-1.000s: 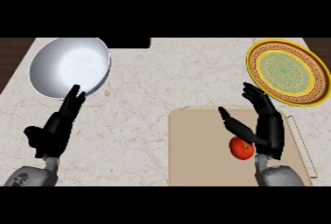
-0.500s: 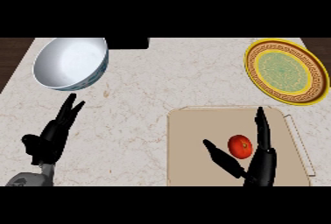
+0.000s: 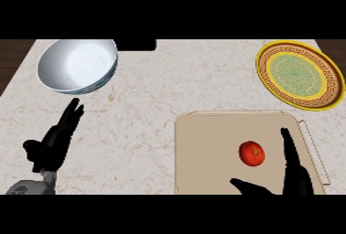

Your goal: Pick the tomato from the tray and place it in the plate

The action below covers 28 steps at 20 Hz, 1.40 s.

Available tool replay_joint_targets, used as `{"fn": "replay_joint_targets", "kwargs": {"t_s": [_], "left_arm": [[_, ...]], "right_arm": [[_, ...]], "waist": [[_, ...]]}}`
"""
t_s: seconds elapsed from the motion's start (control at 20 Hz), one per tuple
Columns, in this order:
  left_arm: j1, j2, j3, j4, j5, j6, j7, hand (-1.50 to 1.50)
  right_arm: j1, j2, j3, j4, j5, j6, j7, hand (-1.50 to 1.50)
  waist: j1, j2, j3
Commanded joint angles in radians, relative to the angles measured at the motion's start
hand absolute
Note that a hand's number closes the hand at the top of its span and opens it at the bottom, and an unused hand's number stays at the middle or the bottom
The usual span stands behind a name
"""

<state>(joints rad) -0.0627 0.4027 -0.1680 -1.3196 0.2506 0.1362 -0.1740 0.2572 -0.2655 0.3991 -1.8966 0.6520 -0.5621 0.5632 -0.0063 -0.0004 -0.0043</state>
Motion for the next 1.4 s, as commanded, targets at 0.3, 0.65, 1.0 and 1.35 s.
{"fn": "replay_joint_targets", "kwargs": {"t_s": [0.3,0.65,1.0,1.35], "left_arm": [[0.052,-0.005,0.024,-0.027,-0.016,-0.048,-0.014,0.0],[-0.054,-0.041,0.045,-0.019,-0.054,-0.013,0.074,0.0],[-0.024,-0.022,0.123,-0.02,-0.038,-0.11,0.075,0.0],[0.016,-0.101,0.118,0.024,-0.132,-0.091,-0.01,0.0]], "right_arm": [[-0.092,-0.024,-0.015,-0.132,0.012,0.358,0.418,-1.5],[-0.067,-0.04,-0.022,-0.092,0.018,0.455,0.445,-1.5],[-0.109,0.024,-0.036,-0.006,0.018,0.483,0.42,-1.5],[-0.19,0.058,-0.097,0.183,0.041,0.496,0.351,-1.5]], "waist": [[0.009,0.0,0.004],[0.003,0.0,0.005],[0.005,0.0,0.004],[0.006,0.001,0.004]]}}
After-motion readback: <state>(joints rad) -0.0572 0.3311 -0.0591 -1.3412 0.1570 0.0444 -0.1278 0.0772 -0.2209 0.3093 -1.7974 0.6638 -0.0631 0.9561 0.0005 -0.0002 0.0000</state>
